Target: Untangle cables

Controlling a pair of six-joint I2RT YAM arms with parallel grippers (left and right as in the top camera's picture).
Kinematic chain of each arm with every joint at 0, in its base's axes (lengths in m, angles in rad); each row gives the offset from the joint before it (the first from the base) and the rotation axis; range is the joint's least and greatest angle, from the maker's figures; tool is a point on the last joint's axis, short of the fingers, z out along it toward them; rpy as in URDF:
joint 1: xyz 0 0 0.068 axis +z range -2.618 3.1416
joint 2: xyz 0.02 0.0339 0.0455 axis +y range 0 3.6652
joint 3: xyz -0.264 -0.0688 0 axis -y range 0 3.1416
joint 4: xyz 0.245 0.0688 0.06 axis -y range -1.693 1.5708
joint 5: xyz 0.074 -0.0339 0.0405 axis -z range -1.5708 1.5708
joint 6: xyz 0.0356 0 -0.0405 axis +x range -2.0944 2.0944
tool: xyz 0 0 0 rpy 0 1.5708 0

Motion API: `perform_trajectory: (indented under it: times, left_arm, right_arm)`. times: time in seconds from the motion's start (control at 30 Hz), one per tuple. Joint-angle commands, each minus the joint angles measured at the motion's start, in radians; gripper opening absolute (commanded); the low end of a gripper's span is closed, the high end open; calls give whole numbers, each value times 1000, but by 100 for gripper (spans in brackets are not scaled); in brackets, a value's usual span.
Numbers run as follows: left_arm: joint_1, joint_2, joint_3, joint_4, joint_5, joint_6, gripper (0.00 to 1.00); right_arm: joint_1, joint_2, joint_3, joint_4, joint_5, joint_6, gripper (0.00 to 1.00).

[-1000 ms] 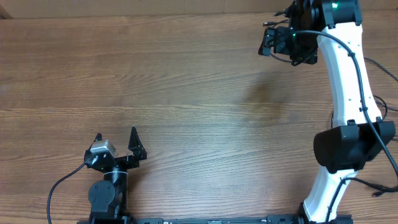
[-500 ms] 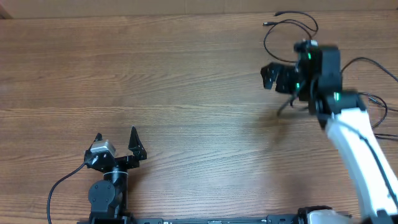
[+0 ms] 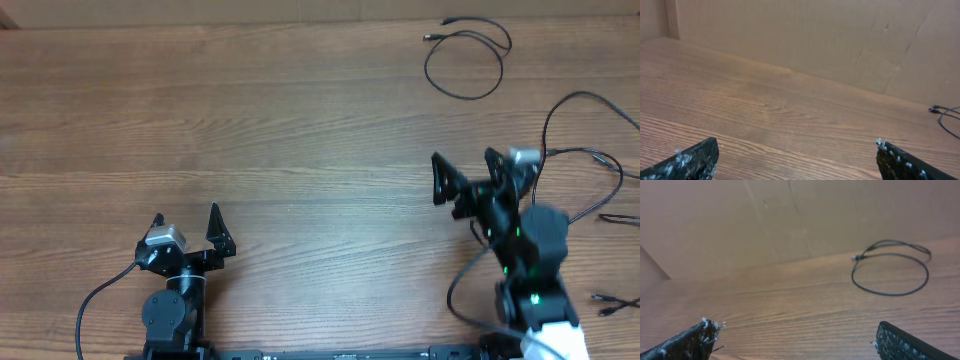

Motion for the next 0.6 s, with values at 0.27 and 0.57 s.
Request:
perform_trajectory:
  times: [0.27,0.57]
  left_arm:
    - [10,-7,-3,0,12,15,99]
    - [10,-7,-3,0,12,15,100]
  right_arm:
    - [-1,-401,-278,55,-5,-51,100]
    - [-1,-638,-311,-167,50,-61,100]
